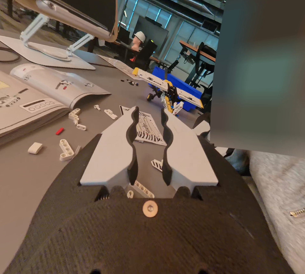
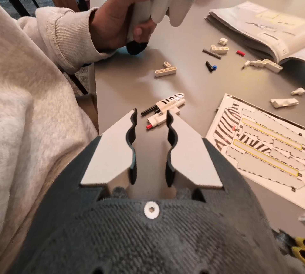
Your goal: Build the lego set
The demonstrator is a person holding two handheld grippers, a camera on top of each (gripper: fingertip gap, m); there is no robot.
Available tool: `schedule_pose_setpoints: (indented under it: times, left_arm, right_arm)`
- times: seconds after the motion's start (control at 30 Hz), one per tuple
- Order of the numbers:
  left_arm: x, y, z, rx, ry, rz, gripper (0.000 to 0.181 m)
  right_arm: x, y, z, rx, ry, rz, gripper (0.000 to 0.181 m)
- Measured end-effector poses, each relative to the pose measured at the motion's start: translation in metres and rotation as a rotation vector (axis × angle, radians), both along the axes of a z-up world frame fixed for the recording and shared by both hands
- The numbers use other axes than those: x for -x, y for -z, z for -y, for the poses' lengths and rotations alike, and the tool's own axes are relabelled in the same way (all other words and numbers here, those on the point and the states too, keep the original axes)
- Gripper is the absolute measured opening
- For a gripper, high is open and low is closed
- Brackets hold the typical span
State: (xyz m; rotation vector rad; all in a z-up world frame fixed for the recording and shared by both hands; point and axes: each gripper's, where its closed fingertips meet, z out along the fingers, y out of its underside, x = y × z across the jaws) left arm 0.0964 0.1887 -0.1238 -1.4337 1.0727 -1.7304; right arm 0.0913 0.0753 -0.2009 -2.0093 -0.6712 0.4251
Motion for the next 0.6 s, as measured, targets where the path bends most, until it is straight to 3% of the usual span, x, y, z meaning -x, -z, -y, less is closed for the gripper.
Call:
schedule_pose_setpoints:
  times: [0.03, 0.27, 0.6]
  left_arm:
    - [-0.001, 0.001, 0.001, 0.015, 0.018, -0.004, 0.026]
    - [-0.004, 0.006, 0.004, 0.014, 0.031, -0.032, 0.027]
    - [-0.006, 0.010, 0.005, 0.034, 0.049, -0.045, 0.030]
  right_arm:
    - [0.001, 0.003, -0.001, 0.017, -0.008, 0.014, 0.035]
    - [0.008, 0.019, 0.000, 0.157, -0.089, -0.003, 0.045]
    - [-0.015, -0.046, -0.006, -0.159, -0.047, -0.278, 0.040]
